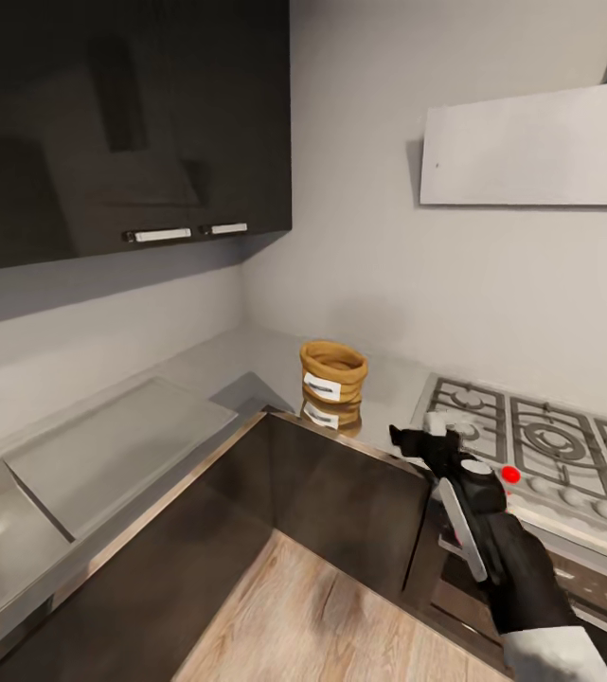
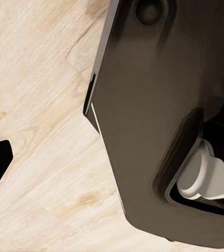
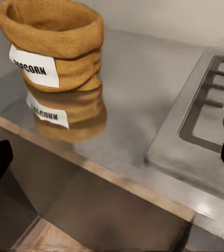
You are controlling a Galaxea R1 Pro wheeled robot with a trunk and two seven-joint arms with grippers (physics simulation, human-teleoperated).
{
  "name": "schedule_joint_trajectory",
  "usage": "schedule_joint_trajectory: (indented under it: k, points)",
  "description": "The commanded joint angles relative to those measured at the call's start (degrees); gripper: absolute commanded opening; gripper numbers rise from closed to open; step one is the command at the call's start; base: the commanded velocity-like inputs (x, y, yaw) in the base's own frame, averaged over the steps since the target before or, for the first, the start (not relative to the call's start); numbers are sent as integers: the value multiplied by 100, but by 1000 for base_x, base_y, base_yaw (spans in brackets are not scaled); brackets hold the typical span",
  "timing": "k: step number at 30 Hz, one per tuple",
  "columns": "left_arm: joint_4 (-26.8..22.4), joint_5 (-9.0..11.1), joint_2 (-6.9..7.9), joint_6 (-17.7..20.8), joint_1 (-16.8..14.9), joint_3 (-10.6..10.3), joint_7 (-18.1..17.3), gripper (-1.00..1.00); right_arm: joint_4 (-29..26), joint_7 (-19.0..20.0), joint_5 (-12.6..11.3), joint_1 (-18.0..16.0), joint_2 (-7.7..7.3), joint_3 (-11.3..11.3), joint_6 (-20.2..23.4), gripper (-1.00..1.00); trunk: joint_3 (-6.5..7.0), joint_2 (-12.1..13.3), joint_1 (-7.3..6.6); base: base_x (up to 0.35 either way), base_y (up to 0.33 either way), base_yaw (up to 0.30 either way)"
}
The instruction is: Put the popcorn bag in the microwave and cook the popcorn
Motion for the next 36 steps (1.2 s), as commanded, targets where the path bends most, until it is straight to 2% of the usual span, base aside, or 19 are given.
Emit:
schedule_joint_trajectory:
  k: [1,4,6,9,10,12,14,15,17,19,20,24,28,31,36]
  points:
    - [-8,8,-3,4,-1,16,1,100,-7,-57,-53,-342,-6,13,605,100,6,30,-19,0,0,0]
    - [-8,8,-4,4,0,15,1,100,2,-82,-55,-1078,-6,6,1697,100,23,70,-41,0,0,0]
    - [-8,8,-4,4,-1,14,1,100,71,-171,-55,-1569,-6,5,2134,100,23,70,-41,0,0,0]
    - [-8,8,-4,4,-1,16,1,100,656,-504,-56,-2238,-6,-6,2341,100,23,70,-41,0,0,0]
    - [-8,8,-4,4,-1,16,1,100,1024,-612,-57,-2474,-6,-10,2360,100,23,70,-41,0,0,0]
    - [-8,8,-4,4,-1,14,1,100,2145,-749,-62,-3111,-6,-87,2379,100,23,70,-41,0,0,0]
    - [-8,8,-4,4,-1,12,1,100,3614,-809,-64,-3941,-6,-214,2369,100,23,70,-41,0,0,0]
    - [-8,8,-4,4,2,12,1,100,3966,-815,-64,-4178,-6,-227,2365,100,23,70,-41,0,0,0]
    - [-8,8,-4,4,0,15,1,100,4998,-824,-64,-4968,-13,-244,2358,100,23,70,-41,0,0,0]
    - [-8,8,-4,4,2,16,1,100,5355,-825,-64,-5423,-76,-248,2367,100,23,70,-41,0,0,0]
    - [-8,8,-4,4,0,16,1,100,5479,-826,-64,-5683,-166,-249,2374,100,23,70,-41,0,0,0]
    - [-8,8,-4,4,-1,13,1,100,5743,-828,-64,-6036,-291,-251,2411,100,23,70,-41,0,0,0]
    - [-8,8,-4,4,-1,13,1,100,6409,-833,-64,-6085,-314,-236,2428,100,23,70,-41,0,0,0]
    - [-8,8,-4,4,-1,14,1,100,7176,-828,-64,-6097,-332,-240,2426,100,23,70,-41,0,0,0]
    - [-8,8,-4,4,-1,10,1,100,7801,-827,-70,-6099,-380,-264,2489,100,23,70,-41,0,0,0]
